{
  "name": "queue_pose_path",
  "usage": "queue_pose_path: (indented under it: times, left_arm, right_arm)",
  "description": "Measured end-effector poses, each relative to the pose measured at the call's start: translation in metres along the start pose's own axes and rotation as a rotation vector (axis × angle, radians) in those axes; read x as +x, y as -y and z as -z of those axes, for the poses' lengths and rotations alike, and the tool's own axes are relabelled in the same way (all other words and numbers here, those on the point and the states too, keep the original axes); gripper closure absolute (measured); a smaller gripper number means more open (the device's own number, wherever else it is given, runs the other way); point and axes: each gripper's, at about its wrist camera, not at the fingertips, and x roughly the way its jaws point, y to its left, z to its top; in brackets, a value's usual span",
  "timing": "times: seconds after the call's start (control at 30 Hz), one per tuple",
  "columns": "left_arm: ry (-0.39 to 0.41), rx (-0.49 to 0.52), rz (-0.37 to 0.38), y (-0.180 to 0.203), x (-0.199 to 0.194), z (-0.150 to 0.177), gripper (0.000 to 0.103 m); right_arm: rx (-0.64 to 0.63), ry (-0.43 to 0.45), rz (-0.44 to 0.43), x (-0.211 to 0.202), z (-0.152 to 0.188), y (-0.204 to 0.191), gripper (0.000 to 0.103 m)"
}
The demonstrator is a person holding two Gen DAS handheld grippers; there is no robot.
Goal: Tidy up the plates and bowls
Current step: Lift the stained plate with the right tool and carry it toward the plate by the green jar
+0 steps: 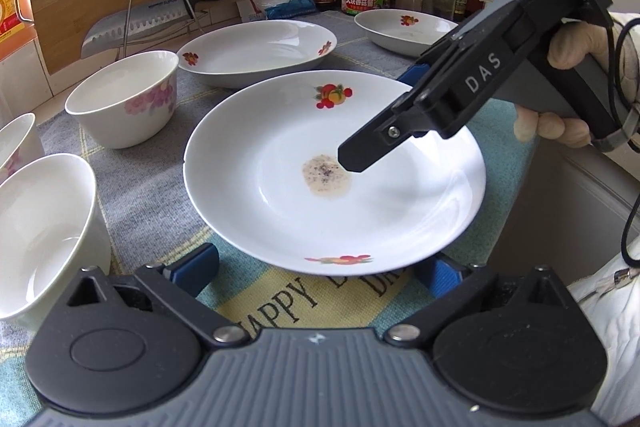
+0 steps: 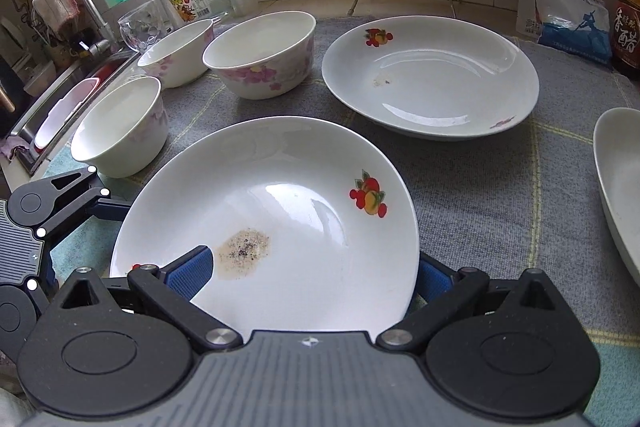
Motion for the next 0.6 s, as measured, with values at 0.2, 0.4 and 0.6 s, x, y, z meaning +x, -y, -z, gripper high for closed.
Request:
queue_pose_path:
  times: [0.2, 0.4, 0.6]
  left_arm:
    - [0.004, 0.016, 0.015, -0.001, 0.000, -0.001, 0.000]
    - [0.013, 0.035, 0.019, 0.000, 0.000, 0.000, 0.000]
    - [0.018, 0.056, 0.028, -0.001, 0.000, -0.001, 0.000]
  right_arm:
    - [-0.026, -0.016, -0.045, 0.004, -0.009, 0.004, 0.000]
    - [-0.022, -0.045, -0.104, 0.006, -0.018, 0.011, 0.000]
    - [-0.053, -0.080, -0.138, 0.011, -0.028, 0.013, 0.000]
